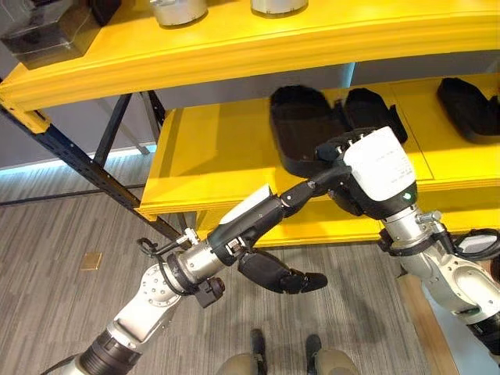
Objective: Move parts from the plastic box to the shelf.
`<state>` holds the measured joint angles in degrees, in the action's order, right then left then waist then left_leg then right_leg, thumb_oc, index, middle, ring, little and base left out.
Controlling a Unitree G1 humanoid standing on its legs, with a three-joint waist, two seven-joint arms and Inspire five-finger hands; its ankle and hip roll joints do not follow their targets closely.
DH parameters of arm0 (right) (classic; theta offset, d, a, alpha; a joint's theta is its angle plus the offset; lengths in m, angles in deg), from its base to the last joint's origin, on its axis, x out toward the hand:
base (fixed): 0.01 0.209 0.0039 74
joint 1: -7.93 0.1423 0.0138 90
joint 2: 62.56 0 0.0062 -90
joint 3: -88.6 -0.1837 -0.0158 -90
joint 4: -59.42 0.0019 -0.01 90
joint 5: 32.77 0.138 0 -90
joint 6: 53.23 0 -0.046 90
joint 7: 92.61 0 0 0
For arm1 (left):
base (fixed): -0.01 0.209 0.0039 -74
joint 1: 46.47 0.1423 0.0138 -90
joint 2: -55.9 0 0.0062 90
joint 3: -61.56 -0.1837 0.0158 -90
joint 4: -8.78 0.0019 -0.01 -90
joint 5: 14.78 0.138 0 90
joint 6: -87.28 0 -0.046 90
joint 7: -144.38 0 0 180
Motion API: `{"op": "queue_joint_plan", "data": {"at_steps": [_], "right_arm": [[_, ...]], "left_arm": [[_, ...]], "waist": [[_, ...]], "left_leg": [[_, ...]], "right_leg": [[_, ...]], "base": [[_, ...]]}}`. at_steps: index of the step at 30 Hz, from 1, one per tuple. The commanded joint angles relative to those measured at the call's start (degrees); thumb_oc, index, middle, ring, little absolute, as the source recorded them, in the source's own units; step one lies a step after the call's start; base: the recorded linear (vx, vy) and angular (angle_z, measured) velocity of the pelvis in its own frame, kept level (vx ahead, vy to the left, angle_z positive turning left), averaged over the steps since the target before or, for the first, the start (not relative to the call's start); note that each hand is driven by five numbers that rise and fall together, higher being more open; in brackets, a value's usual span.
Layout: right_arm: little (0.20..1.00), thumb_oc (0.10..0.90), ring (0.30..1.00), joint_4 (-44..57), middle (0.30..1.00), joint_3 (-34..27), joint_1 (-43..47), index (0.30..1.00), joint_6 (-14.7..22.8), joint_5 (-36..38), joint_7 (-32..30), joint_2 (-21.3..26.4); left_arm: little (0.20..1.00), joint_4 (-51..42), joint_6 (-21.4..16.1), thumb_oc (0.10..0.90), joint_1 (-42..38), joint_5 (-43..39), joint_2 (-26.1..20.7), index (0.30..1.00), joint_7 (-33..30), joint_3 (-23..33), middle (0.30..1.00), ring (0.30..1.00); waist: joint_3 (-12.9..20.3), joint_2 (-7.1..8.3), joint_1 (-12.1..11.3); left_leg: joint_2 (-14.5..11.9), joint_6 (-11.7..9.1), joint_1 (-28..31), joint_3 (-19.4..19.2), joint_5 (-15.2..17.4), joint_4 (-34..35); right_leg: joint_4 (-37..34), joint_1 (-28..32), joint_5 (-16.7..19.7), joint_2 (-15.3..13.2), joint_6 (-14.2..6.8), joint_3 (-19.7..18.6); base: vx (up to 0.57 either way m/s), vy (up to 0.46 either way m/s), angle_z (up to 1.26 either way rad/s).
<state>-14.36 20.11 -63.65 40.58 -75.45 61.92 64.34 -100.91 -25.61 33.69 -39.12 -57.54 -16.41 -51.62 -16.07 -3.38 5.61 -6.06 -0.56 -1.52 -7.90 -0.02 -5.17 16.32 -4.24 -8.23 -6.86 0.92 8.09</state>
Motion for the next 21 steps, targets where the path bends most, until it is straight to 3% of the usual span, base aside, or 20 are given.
{"op": "queue_joint_plan", "data": {"at_steps": [1,3,5,7,11,15,21], "right_arm": [[0.300,0.400,0.300,7.94,0.300,0.40,15.10,0.300,3.52,0.36,-2.47,1.86],[0.300,0.400,0.300,7.77,0.300,0.72,16.18,0.300,4.04,0.65,-1.78,2.95],[0.300,0.400,0.300,7.28,0.300,0.41,16.71,0.300,5.42,0.89,-1.48,4.09],[0.300,0.400,0.300,5.57,0.300,0.48,17.30,0.300,7.32,0.72,-0.30,4.73],[0.300,0.400,0.300,2.60,0.300,0.55,16.83,0.300,4.97,1.07,0.68,4.47],[0.300,0.400,0.300,0.29,0.300,1.09,15.63,0.300,2.69,0.28,0.36,2.50],[0.300,0.400,0.300,-0.89,0.300,2.07,15.52,0.300,0.02,-1.08,2.05,-0.93]], "left_arm": [[1.000,-3.33,-6.27,0.900,-3.81,-1.25,2.83,1.000,-5.92,1.98,1.000,1.000],[1.000,-2.15,-7.18,0.900,-4.78,-1.41,3.26,1.000,-6.60,1.18,1.000,1.000],[1.000,-1.17,-7.56,0.900,-5.82,-1.38,4.06,1.000,-7.48,0.51,1.000,1.000],[1.000,-0.38,-7.57,0.900,-6.28,-0.94,5.05,1.000,-9.57,0.10,1.000,1.000],[1.000,0.25,-7.27,0.900,-5.55,-3.86,4.36,1.000,-8.67,0.88,1.000,1.000],[1.000,0.02,-7.02,0.900,-4.63,-5.02,2.79,1.000,-7.53,0.87,1.000,1.000],[1.000,-1.12,-4.78,0.900,-3.70,-6.10,1.15,1.000,-6.05,2.05,1.000,1.000]], "waist": [[4.68,1.44,2.17],[4.76,1.10,2.92],[4.93,0.29,3.75],[4.92,-1.60,3.52],[5.17,-3.33,3.09],[6.29,-3.36,1.90],[7.90,-1.51,0.38]], "left_leg": [[-10.88,-4.86,2.39,0.17,-8.82,0.85],[-13.79,-5.58,1.31,-0.54,-12.16,1.61],[-14.10,-5.75,1.33,-1.25,-11.70,2.72],[-11.31,-5.90,1.54,1.70,-9.34,2.95],[-6.91,-5.22,2.66,1.36,-3.13,2.84],[-3.96,-4.30,4.64,0.31,0.28,5.60],[-3.49,-3.69,7.06,-1.09,0.95,8.88]], "right_leg": [[-3.10,1.77,-1.63,2.39,0.20,-5.08],[-1.98,1.51,-2.42,0.91,0.40,-4.69],[-0.90,1.12,-3.17,-0.48,0.13,-4.32],[0.95,0.51,-3.92,-2.08,-0.58,-5.52],[0.35,1.33,-2.91,-3.58,-2.70,-5.95],[-4.38,2.74,0.61,-4.97,-5.64,-5.62],[-10.59,5.40,3.81,-5.38,-7.41,-4.39]], "base": [[0.11,0.453,-0.16],[0.11,0.451,0.02],[0.10,0.364,0.17],[0.22,0.533,0.19],[0.21,0.322,-0.10],[0.11,0.083,0.06],[0.09,-0.025,-0.03]]}}
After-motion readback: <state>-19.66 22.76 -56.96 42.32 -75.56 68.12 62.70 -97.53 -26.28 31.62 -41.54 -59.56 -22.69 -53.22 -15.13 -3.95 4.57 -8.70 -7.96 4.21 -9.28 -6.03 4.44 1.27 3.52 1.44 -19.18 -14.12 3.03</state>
